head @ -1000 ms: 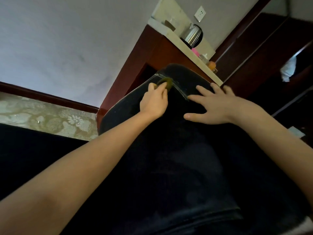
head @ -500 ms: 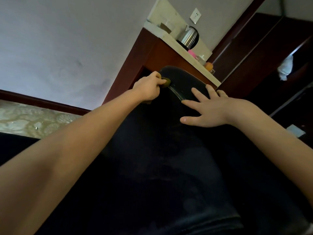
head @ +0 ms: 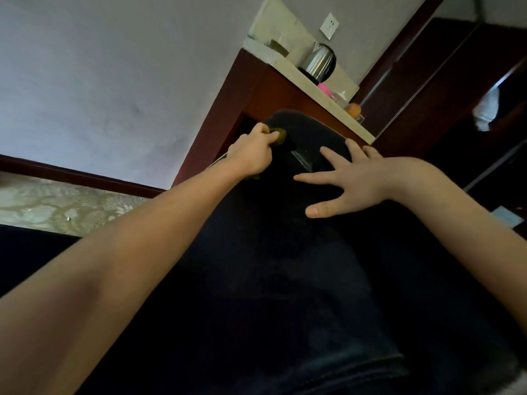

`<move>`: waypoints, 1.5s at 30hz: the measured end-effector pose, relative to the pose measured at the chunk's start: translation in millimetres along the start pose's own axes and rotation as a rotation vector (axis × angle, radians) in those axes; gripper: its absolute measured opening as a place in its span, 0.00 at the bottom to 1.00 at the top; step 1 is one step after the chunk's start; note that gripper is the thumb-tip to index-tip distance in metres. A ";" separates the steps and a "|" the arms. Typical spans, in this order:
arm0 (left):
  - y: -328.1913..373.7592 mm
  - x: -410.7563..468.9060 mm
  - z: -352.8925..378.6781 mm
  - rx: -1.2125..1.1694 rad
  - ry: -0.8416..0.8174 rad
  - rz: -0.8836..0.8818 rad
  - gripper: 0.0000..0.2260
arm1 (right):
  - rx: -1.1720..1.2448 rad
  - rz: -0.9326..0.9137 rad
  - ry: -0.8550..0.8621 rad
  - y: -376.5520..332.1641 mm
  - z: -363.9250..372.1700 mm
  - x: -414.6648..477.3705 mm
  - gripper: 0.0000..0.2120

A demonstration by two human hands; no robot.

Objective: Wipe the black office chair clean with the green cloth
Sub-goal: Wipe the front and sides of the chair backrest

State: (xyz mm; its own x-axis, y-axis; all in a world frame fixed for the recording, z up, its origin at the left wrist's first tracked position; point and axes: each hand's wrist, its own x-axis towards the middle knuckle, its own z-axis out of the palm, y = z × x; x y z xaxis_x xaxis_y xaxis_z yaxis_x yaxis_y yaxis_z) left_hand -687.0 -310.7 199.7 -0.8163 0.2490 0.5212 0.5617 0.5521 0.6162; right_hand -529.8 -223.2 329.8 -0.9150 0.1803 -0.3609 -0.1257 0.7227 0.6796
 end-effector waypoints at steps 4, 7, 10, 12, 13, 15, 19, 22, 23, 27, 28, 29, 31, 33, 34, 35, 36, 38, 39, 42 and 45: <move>0.3 -2.9 0.5 -0.137 -0.009 0.009 0.18 | 0.016 -0.025 -0.009 2.8 0.5 -0.2 0.37; 9.2 -15.4 -1.0 -0.155 0.005 0.083 0.19 | 0.011 -0.025 -0.007 3.5 0.8 1.1 0.35; 20.7 -31.6 -2.2 -0.156 0.010 0.174 0.20 | -0.005 -0.019 -0.021 1.6 0.0 0.3 0.40; 25.9 -39.7 -2.6 -0.113 0.009 0.197 0.20 | -0.013 -0.018 -0.023 0.8 0.2 -0.8 0.42; 28.3 -41.9 -2.7 -0.061 0.015 0.194 0.21 | -0.016 -0.018 -0.022 0.8 0.2 -1.0 0.42; 34.1 -41.9 -2.8 0.087 0.019 0.166 0.21 | -0.022 -0.020 -0.016 0.6 -0.2 -1.5 0.42; 37.0 -29.2 -3.3 0.129 -0.019 0.061 0.20 | -0.034 -0.057 -0.006 0.0 1.0 -3.1 0.42; 27.6 -22.4 -7.2 -0.079 -0.075 0.055 0.19 | -0.013 -0.063 -0.012 0.1 0.8 -4.3 0.41; 25.9 -24.5 -8.9 -0.114 -0.087 0.068 0.19 | -0.009 -0.063 -0.011 0.1 0.5 -3.9 0.40; 36.0 -45.0 -13.0 -0.174 -0.094 0.166 0.20 | 0.049 -0.049 0.039 0.2 0.2 -4.6 0.42; 39.7 -51.7 -12.8 -0.196 -0.098 0.193 0.20 | 0.088 -0.028 0.053 -1.4 0.1 -6.2 0.45; 42.9 -58.1 -12.7 -0.216 -0.100 0.218 0.20 | 0.118 -0.003 0.065 -2.6 0.0 -8.0 0.47; 46.6 -68.8 -13.7 -0.234 -0.102 0.261 0.20 | 0.138 0.028 0.079 -5.3 -0.8 -12.1 0.49; 47.5 -76.4 -15.1 -0.206 -0.093 0.292 0.20 | 0.142 0.032 0.087 -8.1 -2.3 -15.6 0.49; 47.5 -78.5 -15.6 -0.170 -0.087 0.301 0.21 | 0.140 0.031 0.086 -9.0 -3.0 -16.7 0.48; 47.3 -79.6 -15.9 -0.116 -0.088 0.300 0.21 | 0.134 0.030 0.082 -9.6 -3.0 -16.6 0.48; 48.1 -80.1 -16.0 -0.049 -0.094 0.292 0.22 | 0.126 0.031 0.079 -9.7 -2.7 -16.6 0.47; 50.5 -79.4 -13.9 0.064 -0.107 0.258 0.22 | 0.119 0.032 0.070 -9.5 -0.5 -14.8 0.46; 51.1 -77.7 -13.1 0.083 -0.111 0.236 0.23 | 0.120 0.028 0.068 -9.3 0.4 -13.5 0.45; 46.4 -63.7 -13.6 0.045 -0.107 0.129 0.21 | 0.098 -0.005 0.065 -8.7 1.3 -11.1 0.42; 37.4 -48.8 -9.7 -0.025 -0.087 0.014 0.19 | 0.005 -0.041 0.088 -8.4 4.6 -4.9 0.41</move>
State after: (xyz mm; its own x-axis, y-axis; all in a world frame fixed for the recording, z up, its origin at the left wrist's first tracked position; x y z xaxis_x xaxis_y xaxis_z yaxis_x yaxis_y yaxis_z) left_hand -624.8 -309.9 203.0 -0.8163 0.3251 0.4775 0.5756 0.5281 0.6243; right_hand -522.5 -227.1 322.9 -0.9393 0.0916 -0.3305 -0.1618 0.7313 0.6626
